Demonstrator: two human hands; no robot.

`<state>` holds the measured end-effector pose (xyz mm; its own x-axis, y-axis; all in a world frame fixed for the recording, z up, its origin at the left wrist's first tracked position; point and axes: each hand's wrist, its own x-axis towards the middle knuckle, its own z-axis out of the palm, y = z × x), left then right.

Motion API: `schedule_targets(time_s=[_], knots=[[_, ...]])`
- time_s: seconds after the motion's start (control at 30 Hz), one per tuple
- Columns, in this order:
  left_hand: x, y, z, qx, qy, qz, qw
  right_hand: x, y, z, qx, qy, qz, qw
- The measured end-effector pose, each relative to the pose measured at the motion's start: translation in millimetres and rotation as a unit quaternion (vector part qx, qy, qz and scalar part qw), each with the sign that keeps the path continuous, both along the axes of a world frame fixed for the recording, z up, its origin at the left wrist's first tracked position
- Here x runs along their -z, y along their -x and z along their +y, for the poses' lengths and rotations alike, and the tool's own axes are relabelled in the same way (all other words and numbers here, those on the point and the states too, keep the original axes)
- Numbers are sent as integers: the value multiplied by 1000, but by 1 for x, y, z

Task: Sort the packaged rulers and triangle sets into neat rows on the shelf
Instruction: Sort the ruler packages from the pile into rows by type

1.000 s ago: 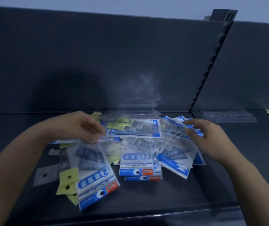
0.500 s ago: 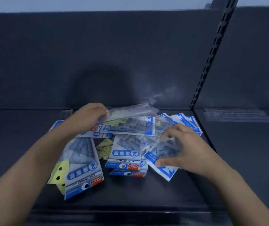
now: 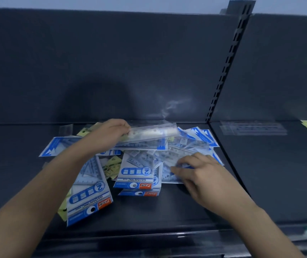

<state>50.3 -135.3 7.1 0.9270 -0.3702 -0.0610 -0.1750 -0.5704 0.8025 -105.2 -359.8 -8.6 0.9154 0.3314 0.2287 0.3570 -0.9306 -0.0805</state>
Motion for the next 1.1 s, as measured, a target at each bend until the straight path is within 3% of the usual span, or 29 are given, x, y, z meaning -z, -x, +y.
schedule_targets(time_s=[0.17, 0.43, 0.5, 0.57, 0.67, 0.77, 0.93, 1.0, 1.1], knots=[[-13, 2, -24, 43, 31, -19, 998, 3, 13, -14, 29, -9, -140, 990], [-19, 1, -63, 146, 78, -22, 986, 9, 54, -62, 228, 25, -242, 943], [-17, 2, -76, 173, 99, -14, 980, 6, 61, -76, 296, -14, -257, 920], [-15, 3, -91, 174, 118, 6, 978, 4, 64, -91, 367, -186, -245, 878], [-11, 8, -120, 163, 150, 43, 974, 8, 67, -119, 399, -459, -182, 772], [-8, 21, -152, 152, 142, 50, 977, 17, 67, -153, 416, -577, -183, 679], [-2, 54, -206, 155, 118, 11, 981, 25, 79, -228, 453, -668, -219, 548], [-1, 66, -231, 158, 107, 15, 982, 27, 85, -257, 454, -665, -208, 555], [0, 81, -273, 168, 92, 4, 982, 27, 90, -293, 448, -632, -137, 617]])
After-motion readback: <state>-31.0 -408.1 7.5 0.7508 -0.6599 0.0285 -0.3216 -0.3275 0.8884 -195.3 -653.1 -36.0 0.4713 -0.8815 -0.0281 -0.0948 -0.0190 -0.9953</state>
